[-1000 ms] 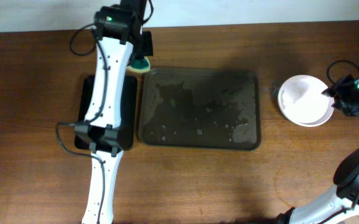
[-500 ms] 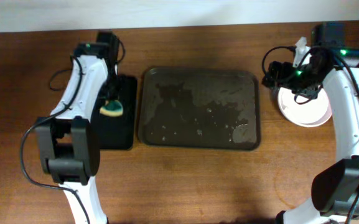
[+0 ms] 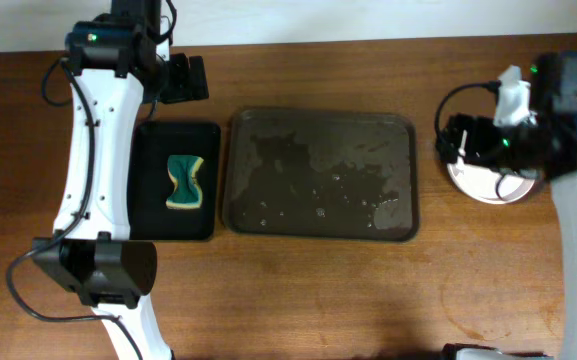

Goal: Clean dirty plates on tray and stack at the side

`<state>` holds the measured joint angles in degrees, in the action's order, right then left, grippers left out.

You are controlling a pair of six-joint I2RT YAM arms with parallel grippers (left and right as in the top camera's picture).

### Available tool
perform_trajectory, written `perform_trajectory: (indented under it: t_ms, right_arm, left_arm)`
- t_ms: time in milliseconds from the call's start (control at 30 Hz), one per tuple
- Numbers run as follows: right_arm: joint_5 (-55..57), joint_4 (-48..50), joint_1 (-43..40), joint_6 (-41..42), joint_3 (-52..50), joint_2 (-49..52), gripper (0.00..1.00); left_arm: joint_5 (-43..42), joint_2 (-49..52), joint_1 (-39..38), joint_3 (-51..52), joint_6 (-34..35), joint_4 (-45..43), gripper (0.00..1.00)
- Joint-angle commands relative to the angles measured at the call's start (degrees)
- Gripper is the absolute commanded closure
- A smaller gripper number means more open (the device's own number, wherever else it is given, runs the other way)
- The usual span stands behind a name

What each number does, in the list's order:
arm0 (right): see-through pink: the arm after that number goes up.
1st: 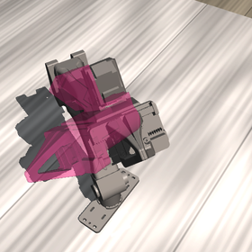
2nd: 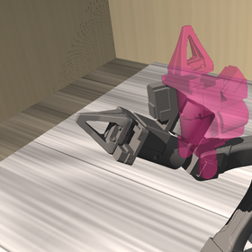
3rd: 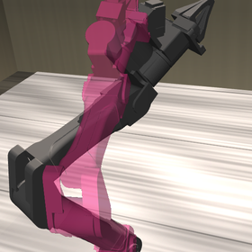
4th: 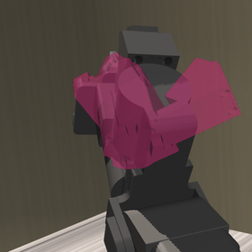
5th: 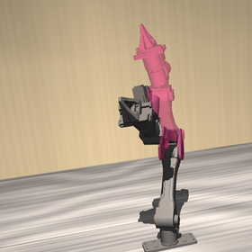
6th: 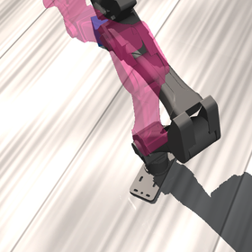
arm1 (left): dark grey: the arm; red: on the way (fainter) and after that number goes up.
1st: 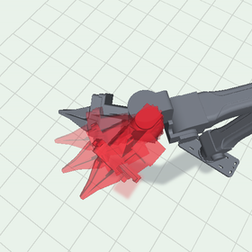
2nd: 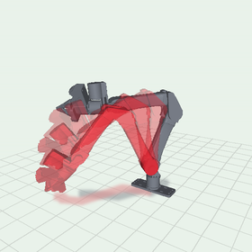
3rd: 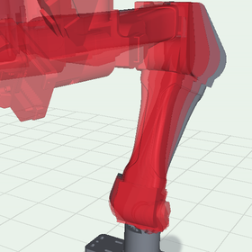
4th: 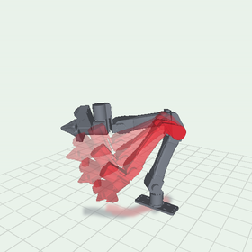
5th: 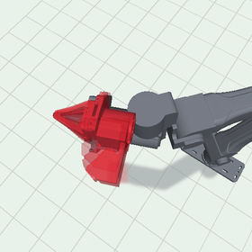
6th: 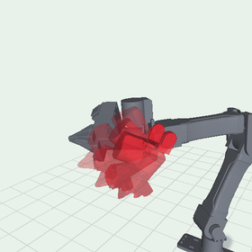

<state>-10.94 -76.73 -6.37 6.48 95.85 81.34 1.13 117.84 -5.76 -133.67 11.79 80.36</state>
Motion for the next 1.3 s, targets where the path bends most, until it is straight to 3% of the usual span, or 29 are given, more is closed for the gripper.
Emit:
perform_trajectory:
  t_ms: [0, 100, 267, 333, 433, 667, 800, 933, 1033, 1267]
  right_arm:
    - [1.27, -4.83, 0.35, -0.28, 0.61, -9.49, 0.01]
    - [-1.75, -12.5, 0.37, -0.24, 0.61, -18.32, 0.01]
    - [1.6, -16.13, 0.35, -0.31, 0.59, -26.67, 0.01]
    - [2.64, -12.68, 0.35, -0.76, -0.57, -28.55, 0.01]
    - [2.62, 2.51, 0.42, -4.81, -11.91, -36.0, 0.01]
    - [-2.23, 59.98, 2.67, -5.18, -65.55, -62.93, 0.01]
    - [-0.5, 78.62, 4.63, -5.22, -85.24, -73.53, 0.01]
    - [-0.42, 82.58, 5.4, -5.2, -95.67, -80.61, 0.01]
    - [-0.61, 73.77, 5.42, -5.18, -95.54, -81.15, 0.01]
    - [-0.59, 73.29, 5.62, -4.98, -95.54, -81.15, 0.01]
  left_arm:
    - [-1.81, -0.48, 0.15, -0.63, 0.33, 0.31, 0.0]
    - [-1.81, -0.48, 0.15, -0.63, 0.33, 0.31, 0.0]
    - [-1.81, -0.48, 0.15, -0.63, 0.33, 0.31, 0.0]
    - [-1.81, -0.48, 0.15, -0.63, 0.33, 0.31, 0.0]
    - [-1.81, -0.48, 0.15, -0.63, 0.33, 0.31, 0.0]
    - [-1.81, -0.48, 0.15, -0.63, 0.33, 0.31, 0.0]
    - [-1.81, -0.48, 0.2, -0.63, 0.33, 0.31, 0.0]
    - [-1.81, -0.48, 0.2, -0.63, 0.35, 0.31, 0.01]
    - [-1.81, -0.48, 0.2, -0.63, 0.33, 0.31, 0.0]
    - [-1.81, -0.48, 0.2, -0.63, 0.33, 0.31, 0.0]
